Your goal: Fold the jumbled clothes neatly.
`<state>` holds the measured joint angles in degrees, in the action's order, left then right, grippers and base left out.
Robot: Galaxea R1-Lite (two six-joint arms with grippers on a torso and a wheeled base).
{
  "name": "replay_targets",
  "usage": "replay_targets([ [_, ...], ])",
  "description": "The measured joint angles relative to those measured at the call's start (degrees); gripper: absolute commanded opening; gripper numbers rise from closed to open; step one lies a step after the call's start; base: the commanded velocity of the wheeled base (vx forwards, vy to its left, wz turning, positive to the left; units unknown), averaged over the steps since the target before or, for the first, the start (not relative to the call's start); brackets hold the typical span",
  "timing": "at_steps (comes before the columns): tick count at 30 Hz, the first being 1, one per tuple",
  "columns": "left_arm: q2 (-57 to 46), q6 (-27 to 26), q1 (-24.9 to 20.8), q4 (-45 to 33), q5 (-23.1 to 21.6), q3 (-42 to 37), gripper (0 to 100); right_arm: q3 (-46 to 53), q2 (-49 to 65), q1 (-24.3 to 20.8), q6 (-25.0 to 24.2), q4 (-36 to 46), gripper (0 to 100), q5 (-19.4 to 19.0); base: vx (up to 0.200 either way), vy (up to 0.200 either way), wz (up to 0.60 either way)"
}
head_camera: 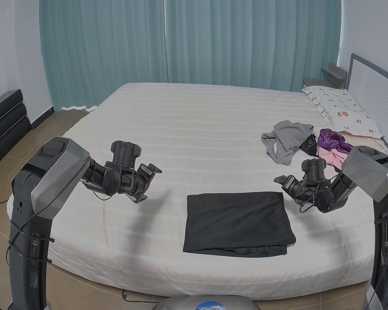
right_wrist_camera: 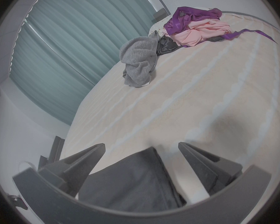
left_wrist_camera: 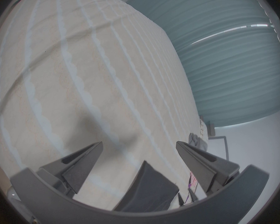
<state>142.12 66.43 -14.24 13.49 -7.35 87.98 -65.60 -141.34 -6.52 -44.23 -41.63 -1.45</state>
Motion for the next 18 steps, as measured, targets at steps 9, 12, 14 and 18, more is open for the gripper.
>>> replay_targets([
  [9, -2.2, -2.7, -4.1, 0.4, -0.5, -5.4, 100, 11.9, 9.6, -1.9, -11.2, -0.8, 100, -1.6, -0.044, 0.000, 0.00],
  [12, -2.7, -3.0, -5.5, 0.5, -0.5, -6.4, 100, 13.6, 10.5, -1.8, -12.3, -2.5, 100, -2.0, -0.200, 0.000, 0.00],
  [14, -2.9, -3.1, -6.0, 0.5, -0.5, -6.7, 100, 14.5, 10.8, -1.5, -12.3, -3.6, 100, -2.6, -0.100, 0.000, 0.00],
  [18, -3.2, -3.2, -6.4, 0.5, -0.5, -7.0, 100, 15.3, 10.7, -0.7, -12.2, -3.7, 100, -3.3, 0.000, 0.000, 0.00],
])
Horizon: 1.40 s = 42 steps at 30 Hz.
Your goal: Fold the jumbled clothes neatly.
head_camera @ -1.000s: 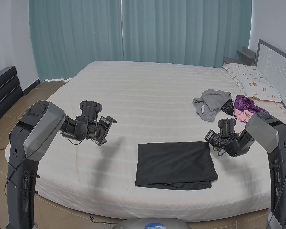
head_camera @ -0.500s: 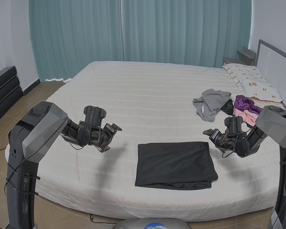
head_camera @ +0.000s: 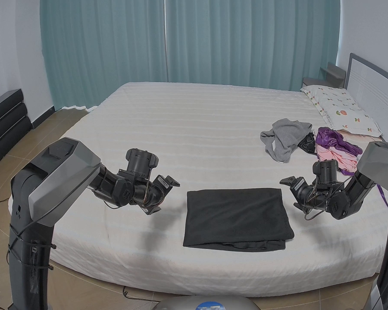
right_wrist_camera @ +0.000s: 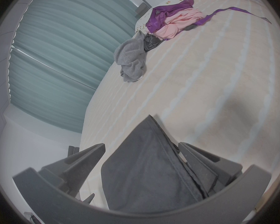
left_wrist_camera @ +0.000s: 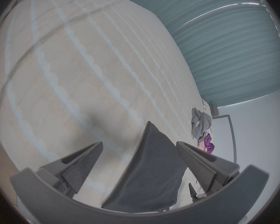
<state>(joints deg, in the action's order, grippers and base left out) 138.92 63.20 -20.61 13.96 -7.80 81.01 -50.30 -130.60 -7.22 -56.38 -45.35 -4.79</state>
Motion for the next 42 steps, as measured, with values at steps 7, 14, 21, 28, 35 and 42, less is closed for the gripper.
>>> replay_targets([
  [7, 0.0, 0.5, -0.2, 0.2, 0.0, 0.3, 100, 0.7, -0.3, 0.2, 0.0, 0.0, 100, -0.1, 0.000, 0.000, 0.00],
  [14, 0.0, 0.6, -0.4, 0.1, 0.0, 0.7, 100, 0.8, -0.6, -0.1, 0.1, -0.1, 100, 0.0, 0.000, -0.200, 0.00],
  [21, 0.0, 0.6, -0.4, 0.1, 0.1, 0.7, 100, 0.8, -1.1, -0.1, 0.2, -0.1, 100, 0.0, 0.000, -0.200, 0.00],
  [28, 0.0, 0.4, 0.4, 0.2, 0.0, 0.9, 100, 0.8, -1.5, -0.2, 0.2, -0.1, 100, 0.0, 0.000, -0.029, 0.00],
  [35, 0.0, -2.6, 0.9, 0.2, -0.6, 0.8, 100, 0.8, -2.0, -0.5, 0.6, 0.0, 100, 0.0, 0.000, 0.000, 0.00],
  [42, 1.0, -12.2, 0.9, 0.3, -3.1, 0.6, 100, 0.8, -2.2, -0.6, 1.1, -0.1, 100, 0.0, 0.000, 0.000, 0.00],
])
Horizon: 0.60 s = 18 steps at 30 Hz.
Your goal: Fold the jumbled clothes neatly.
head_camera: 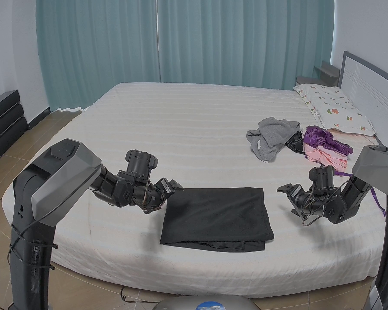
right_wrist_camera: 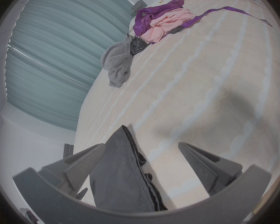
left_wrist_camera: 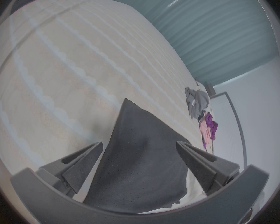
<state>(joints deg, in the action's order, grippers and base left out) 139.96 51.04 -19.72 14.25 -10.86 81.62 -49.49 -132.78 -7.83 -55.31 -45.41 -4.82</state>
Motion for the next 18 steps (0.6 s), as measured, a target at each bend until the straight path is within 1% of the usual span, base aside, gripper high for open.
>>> replay_targets([
  [2, 0.6, -1.6, 0.0, 0.0, -0.5, 0.0, 100, 0.0, -0.1, 0.0, 0.1, 0.0, 100, 0.0, 0.000, 0.000, 0.00],
  [8, 2.6, -3.5, -0.5, 1.0, -0.5, 0.5, 100, -0.1, -0.5, 0.0, 0.4, 0.0, 100, 0.0, 0.000, 0.000, 0.00],
  [18, 4.8, -4.0, -1.2, 2.0, -0.5, 1.1, 100, -0.2, -0.9, -0.1, 0.5, 0.0, 100, 0.0, 0.000, 0.000, 0.00],
])
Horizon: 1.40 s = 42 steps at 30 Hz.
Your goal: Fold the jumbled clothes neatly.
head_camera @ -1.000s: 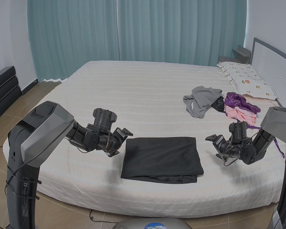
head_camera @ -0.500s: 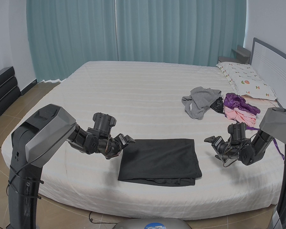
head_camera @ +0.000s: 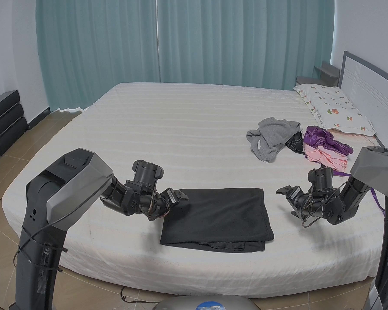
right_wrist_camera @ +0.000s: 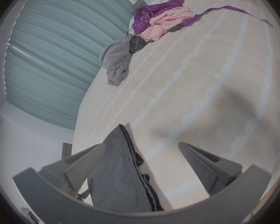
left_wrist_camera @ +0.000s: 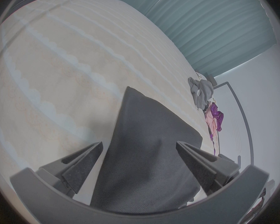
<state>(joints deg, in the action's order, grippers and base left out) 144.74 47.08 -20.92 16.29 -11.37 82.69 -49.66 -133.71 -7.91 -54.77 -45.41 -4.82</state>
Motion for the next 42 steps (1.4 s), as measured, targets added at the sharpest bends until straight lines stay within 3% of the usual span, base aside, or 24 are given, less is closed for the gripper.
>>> replay_targets([
  [11, 1.2, -0.6, -0.4, 0.4, 0.5, 0.2, 100, 0.0, -0.1, -0.1, 0.0, 0.0, 100, 0.0, 0.000, 0.000, 0.00],
  [12, 1.3, -0.6, -0.5, 0.4, 0.5, 0.4, 0, 0.0, -0.1, -0.1, 0.0, 0.0, 100, 0.0, 0.000, 0.000, 0.00],
  [42, 1.5, -0.2, -0.4, 0.1, 3.9, 0.7, 0, 0.2, 0.0, -0.3, 0.0, 0.1, 100, 0.0, 0.000, 0.000, 0.00],
])
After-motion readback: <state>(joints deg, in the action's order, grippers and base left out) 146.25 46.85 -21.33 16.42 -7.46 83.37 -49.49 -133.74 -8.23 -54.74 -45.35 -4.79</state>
